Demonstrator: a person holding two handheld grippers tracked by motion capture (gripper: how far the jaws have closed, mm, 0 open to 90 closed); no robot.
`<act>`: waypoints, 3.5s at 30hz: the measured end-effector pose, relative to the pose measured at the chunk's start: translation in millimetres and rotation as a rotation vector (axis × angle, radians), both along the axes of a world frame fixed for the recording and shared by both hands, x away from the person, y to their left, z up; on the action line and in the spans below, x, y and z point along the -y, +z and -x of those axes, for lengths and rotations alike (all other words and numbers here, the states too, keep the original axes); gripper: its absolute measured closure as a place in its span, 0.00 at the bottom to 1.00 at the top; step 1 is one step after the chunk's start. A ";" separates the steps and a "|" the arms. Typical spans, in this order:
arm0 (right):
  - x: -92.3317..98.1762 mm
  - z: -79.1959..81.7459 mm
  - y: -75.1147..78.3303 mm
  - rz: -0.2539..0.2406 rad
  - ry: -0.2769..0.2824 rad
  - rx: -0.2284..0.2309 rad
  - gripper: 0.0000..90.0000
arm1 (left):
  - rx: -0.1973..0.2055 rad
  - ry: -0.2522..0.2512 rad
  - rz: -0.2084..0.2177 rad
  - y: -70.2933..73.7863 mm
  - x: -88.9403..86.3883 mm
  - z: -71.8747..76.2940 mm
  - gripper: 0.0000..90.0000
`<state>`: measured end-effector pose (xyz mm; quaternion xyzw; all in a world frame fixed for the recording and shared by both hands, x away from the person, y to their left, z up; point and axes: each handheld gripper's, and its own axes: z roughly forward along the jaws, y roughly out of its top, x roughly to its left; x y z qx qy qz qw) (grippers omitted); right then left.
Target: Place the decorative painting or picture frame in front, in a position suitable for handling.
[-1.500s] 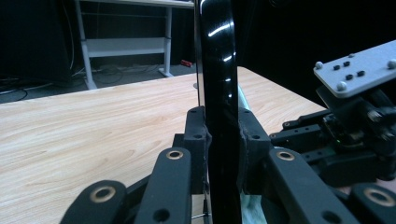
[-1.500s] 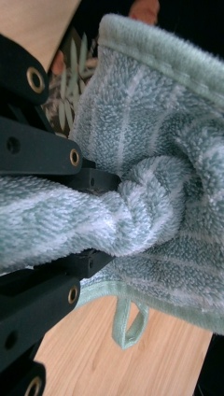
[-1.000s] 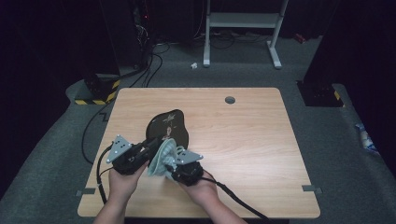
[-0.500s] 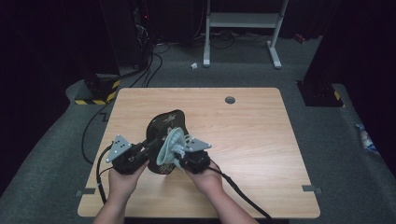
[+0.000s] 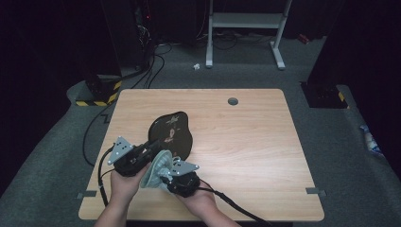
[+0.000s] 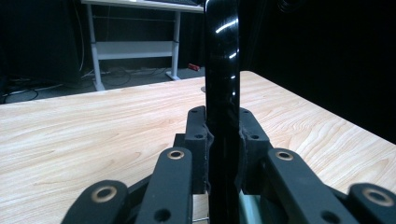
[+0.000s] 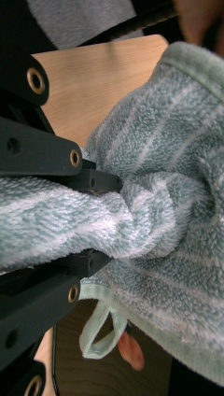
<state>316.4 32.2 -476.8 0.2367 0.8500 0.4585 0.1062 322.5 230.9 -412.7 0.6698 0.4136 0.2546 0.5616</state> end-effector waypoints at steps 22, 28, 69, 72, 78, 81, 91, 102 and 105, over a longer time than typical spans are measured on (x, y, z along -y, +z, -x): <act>10.8 -11.3 -0.7 -0.013 -0.068 0.000 0.77 | 0.001 -0.003 0.002 0.0 1.1 0.1 0.87; 8.8 -15.1 5.8 -0.016 -0.073 0.023 0.77 | -0.002 -0.002 0.010 -0.6 -0.4 -0.6 0.87; -0.6 1.6 -8.3 0.022 -0.003 0.006 0.77 | 0.001 0.002 0.025 -2.4 0.1 -0.5 0.87; -1.6 1.7 3.5 0.004 0.001 0.025 0.77 | -0.003 0.002 0.027 -2.3 0.0 -0.5 0.87; 0.1 -4.5 6.0 0.023 -0.014 0.048 0.77 | -0.010 -0.001 0.029 -1.9 -0.5 -0.6 0.87; 8.4 -16.7 -8.3 0.048 -0.055 0.015 0.77 | -0.013 -0.004 0.030 -2.0 -1.4 -0.4 0.87; 53.2 -39.0 -30.2 0.045 -0.199 -0.054 0.76 | -0.036 -0.018 0.005 -5.5 1.4 -2.3 0.80; 92.4 -24.3 -23.8 -0.019 -0.282 -0.030 0.76 | -0.019 -0.021 -0.066 -8.5 0.4 1.7 0.66; 101.1 -21.2 -26.7 -0.045 -0.302 -0.039 0.76 | -0.023 -0.026 -0.078 -13.0 -0.7 4.5 0.63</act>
